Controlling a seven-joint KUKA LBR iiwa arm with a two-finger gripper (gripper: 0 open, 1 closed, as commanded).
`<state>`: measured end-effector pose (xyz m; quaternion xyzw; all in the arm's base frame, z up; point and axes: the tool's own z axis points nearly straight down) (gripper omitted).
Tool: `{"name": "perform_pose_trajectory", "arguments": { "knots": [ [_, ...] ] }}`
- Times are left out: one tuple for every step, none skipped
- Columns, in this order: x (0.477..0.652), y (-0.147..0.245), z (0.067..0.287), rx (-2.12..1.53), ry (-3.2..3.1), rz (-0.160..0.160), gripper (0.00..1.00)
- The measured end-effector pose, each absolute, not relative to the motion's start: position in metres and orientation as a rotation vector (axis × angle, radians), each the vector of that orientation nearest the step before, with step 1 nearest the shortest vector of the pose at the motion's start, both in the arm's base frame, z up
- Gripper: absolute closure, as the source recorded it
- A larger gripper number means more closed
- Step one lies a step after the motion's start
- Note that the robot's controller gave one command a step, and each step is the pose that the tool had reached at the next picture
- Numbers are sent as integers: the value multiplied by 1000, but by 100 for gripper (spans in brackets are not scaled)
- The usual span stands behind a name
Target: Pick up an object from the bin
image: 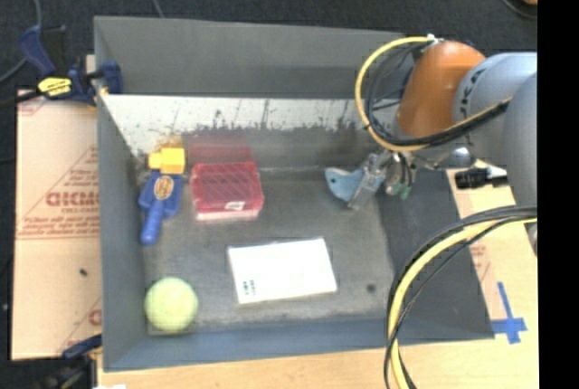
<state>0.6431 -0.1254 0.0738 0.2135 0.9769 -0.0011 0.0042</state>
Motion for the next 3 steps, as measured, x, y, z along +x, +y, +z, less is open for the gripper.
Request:
{"name": "perform_pose_trajectory", "arguments": {
  "knots": [
    [642, -125, 85, 670, 3066, -3, 100],
    [642, -126, 108, 670, 3065, -3, 100],
    [643, -126, 127, 667, 3059, -3, 100]
  ]
}}
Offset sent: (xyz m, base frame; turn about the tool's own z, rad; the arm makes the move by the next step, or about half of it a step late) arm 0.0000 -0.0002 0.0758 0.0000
